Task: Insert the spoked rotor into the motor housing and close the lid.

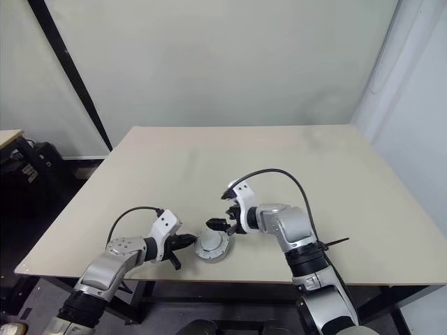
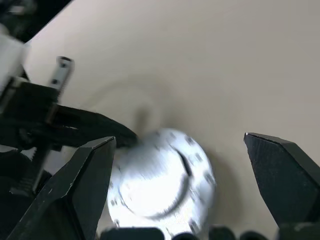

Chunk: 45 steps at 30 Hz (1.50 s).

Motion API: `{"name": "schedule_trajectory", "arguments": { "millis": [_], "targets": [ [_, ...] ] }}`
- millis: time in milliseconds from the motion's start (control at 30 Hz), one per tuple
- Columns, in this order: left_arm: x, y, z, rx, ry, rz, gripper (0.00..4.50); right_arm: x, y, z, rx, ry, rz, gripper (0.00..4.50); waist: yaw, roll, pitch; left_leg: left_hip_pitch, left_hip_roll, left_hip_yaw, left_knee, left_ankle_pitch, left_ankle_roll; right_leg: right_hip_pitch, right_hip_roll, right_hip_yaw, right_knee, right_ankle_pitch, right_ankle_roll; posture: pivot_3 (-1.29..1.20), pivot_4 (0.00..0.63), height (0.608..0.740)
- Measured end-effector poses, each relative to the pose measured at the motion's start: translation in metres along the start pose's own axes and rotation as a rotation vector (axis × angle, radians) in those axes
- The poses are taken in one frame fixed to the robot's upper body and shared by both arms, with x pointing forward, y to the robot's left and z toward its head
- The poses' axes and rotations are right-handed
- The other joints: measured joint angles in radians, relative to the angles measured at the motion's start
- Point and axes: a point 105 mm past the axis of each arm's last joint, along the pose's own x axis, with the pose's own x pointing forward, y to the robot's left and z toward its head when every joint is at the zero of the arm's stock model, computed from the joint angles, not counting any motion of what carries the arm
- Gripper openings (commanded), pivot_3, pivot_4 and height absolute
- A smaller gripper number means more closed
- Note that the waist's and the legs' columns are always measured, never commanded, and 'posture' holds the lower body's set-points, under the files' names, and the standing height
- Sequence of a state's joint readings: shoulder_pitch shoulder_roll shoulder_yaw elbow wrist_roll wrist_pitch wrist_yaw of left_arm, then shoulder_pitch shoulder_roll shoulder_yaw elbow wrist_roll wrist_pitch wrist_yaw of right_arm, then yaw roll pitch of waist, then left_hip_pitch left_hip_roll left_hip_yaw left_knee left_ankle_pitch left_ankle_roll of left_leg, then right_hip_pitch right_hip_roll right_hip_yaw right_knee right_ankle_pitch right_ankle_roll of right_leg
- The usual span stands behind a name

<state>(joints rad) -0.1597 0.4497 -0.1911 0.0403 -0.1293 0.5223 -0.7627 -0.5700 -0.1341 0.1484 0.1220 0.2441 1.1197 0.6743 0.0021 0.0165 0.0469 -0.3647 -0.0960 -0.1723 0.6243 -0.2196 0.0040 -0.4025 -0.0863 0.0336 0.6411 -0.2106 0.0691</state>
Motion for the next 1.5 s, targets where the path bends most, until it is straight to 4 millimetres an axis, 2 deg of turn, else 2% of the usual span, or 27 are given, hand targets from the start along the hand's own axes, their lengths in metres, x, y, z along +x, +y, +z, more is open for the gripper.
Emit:
{"name": "schedule_trajectory", "arguments": {
  "millis": [133,300,467,667,1000,1100,1233,1367,1400,1500],
  "targets": [
    [0.000,0.000,0.000,0.000,0.000,0.000,0.00,-0.004,-0.012,-0.015,0.225,0.029,0.003,4.49,0.001,0.001,0.000,0.000,0.000,0.000,0.000,0.000,0.000,0.000,0.000,0.000,0.000,0.000,0.000,0.00,0.000,0.740],
    [0.001,0.000,0.000,-0.001,-0.001,-0.003,0.00,-0.001,-0.014,-0.038,0.511,0.076,0.074,4.49,0.001,0.001,-0.001,0.000,0.000,0.001,0.000,0.000,0.000,0.000,0.000,0.001,0.000,0.000,0.000,0.00,0.000,0.740],
    [0.001,0.000,0.000,-0.001,0.000,-0.003,0.00,0.000,-0.019,-0.050,0.685,0.068,0.105,4.49,0.001,0.002,-0.001,0.000,0.000,0.001,0.000,0.000,0.000,0.000,0.000,0.001,0.000,0.000,0.000,0.00,0.000,0.740],
    [0.000,0.000,0.000,-0.001,0.001,-0.003,0.00,0.006,-0.017,-0.056,0.797,0.050,0.153,4.49,-0.001,0.003,-0.001,0.000,0.000,0.001,0.000,0.000,0.000,0.000,0.000,0.001,0.000,0.000,0.000,0.00,0.000,0.740],
    [-0.001,0.001,-0.002,0.002,0.008,0.001,0.00,0.014,-0.007,-0.054,0.838,0.038,0.189,4.49,-0.003,0.004,-0.001,0.000,0.000,0.002,0.000,0.000,0.000,0.000,0.000,0.001,0.000,0.000,0.000,0.00,0.000,0.740],
    [-0.001,0.001,-0.002,0.002,0.010,0.002,0.00,0.016,-0.005,-0.056,0.847,0.043,0.196,3.89,-0.003,0.004,-0.001,0.000,0.000,0.002,0.000,0.000,0.000,0.000,0.000,0.001,0.000,0.000,0.000,0.00,0.000,0.740],
    [-0.001,0.001,-0.002,0.003,0.012,0.003,0.00,0.018,-0.004,-0.067,0.875,0.059,0.186,2.49,-0.004,0.004,-0.001,0.000,0.000,0.002,-0.001,0.000,0.000,-0.001,0.000,0.001,0.000,0.000,0.000,0.00,0.000,0.740],
    [-0.001,0.000,-0.005,0.004,0.023,-0.002,0.00,0.016,-0.004,-0.063,0.890,0.031,0.206,1.31,-0.012,0.006,-0.003,0.000,0.001,0.002,-0.002,0.000,0.000,-0.001,0.000,0.001,0.000,0.000,0.000,0.00,0.000,0.740],
    [-0.001,0.000,-0.005,0.005,0.024,-0.002,0.00,0.017,-0.004,-0.063,0.892,0.030,0.207,1.19,-0.013,0.007,-0.003,0.000,0.001,0.002,-0.002,0.000,0.000,-0.001,0.000,0.001,0.000,0.000,0.000,0.00,0.000,0.740],
    [-0.001,0.000,-0.005,0.006,0.025,-0.001,0.00,0.017,-0.004,-0.063,0.895,0.031,0.206,1.19,-0.016,0.007,-0.003,0.000,0.001,0.002,-0.001,0.000,0.000,-0.001,0.000,0.001,0.000,-0.001,-0.002,0.00,0.000,0.740]
  ]
}}
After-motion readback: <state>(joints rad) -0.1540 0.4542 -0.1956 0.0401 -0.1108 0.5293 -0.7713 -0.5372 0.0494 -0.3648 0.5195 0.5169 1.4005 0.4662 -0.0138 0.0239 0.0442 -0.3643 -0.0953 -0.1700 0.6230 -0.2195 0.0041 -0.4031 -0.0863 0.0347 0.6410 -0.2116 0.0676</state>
